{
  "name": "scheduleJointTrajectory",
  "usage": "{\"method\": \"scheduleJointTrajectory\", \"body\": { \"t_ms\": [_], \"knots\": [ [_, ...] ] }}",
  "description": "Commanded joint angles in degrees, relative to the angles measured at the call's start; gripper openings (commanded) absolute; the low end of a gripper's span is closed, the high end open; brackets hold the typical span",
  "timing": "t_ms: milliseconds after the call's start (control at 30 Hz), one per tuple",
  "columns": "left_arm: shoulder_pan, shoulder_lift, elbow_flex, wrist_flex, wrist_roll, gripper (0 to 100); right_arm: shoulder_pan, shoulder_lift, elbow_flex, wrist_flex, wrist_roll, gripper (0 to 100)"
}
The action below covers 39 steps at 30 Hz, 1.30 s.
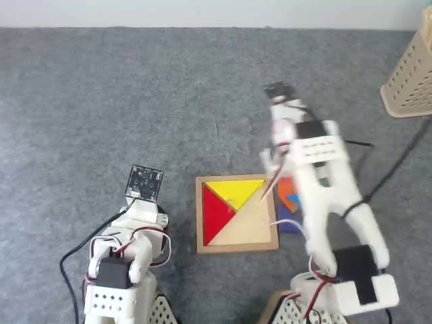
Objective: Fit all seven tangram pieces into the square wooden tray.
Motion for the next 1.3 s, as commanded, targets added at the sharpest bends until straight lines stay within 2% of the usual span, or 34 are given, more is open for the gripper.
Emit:
{"method": "scheduleJointTrajectory", "body": {
  "t_ms": [0, 200, 467, 667, 833, 1000, 1167, 1267],
  "knots": [
    [-0.4, -1.2, -1.1, 0.4, 0.3, 1, -1.7, 2.6, -0.3, -4.8, -2.8, 14.4],
    [-0.4, -1.2, -1.1, 0.4, 0.3, 1, 2.0, 10.2, -0.3, -8.8, -2.9, 14.4],
    [-0.4, -1.2, -1.1, 0.4, 0.3, 1, 9.5, 13.8, -0.4, -8.7, -1.8, 14.4],
    [-0.4, -1.2, -1.1, 0.4, 0.3, 1, 9.6, 16.9, -1.0, -8.2, -0.4, 14.4],
    [-0.4, -1.2, -1.1, 0.4, 0.3, 1, 8.8, 11.2, -1.5, -5.8, -0.7, 14.4],
    [-0.4, -1.2, -1.1, 0.4, 0.3, 1, 5.1, 7.9, 2.1, -7.2, -1.2, 15.0],
    [-0.4, -1.2, -1.1, 0.4, 0.3, 1, 4.4, 12.4, 2.6, -7.9, -1.4, 27.7],
    [-0.4, -1.2, -1.1, 0.4, 0.3, 1, 4.4, 16.0, 1.3, -7.9, -1.6, 29.0]
  ]
}}
